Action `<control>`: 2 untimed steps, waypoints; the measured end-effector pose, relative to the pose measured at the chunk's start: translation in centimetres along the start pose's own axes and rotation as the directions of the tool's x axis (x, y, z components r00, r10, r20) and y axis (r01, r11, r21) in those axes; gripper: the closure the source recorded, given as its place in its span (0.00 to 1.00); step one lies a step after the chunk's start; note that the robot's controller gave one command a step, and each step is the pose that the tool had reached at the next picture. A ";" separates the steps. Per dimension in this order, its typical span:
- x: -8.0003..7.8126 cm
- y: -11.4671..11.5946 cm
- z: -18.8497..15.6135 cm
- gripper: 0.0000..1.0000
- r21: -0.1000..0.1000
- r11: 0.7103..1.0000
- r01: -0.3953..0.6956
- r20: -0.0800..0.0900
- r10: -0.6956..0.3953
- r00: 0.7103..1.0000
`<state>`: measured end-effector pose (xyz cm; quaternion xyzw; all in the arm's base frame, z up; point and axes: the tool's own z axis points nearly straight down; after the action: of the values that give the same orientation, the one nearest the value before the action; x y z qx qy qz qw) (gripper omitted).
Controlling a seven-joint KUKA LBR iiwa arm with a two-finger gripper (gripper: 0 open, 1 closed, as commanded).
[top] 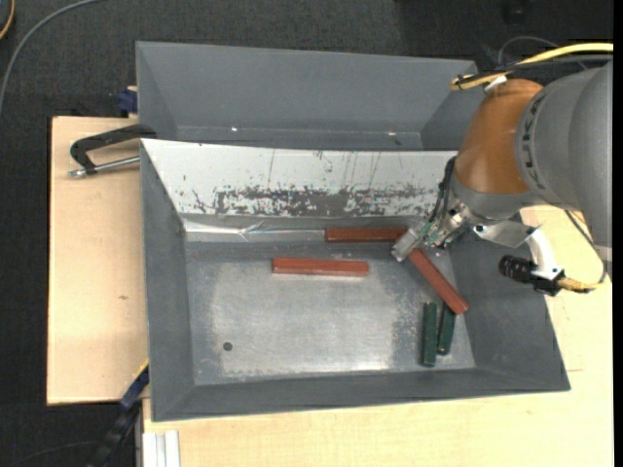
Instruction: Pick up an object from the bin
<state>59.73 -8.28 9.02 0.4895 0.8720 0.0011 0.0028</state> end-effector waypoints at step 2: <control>0.0 0.2 -0.3 1.00 0.002 1.000 0.005 -0.001 -0.005 1.000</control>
Offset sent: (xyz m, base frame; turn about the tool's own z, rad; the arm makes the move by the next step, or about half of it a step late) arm 0.0000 0.0001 0.0001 0.0000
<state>59.93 -8.22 9.36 0.4873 0.8732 0.0004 0.0020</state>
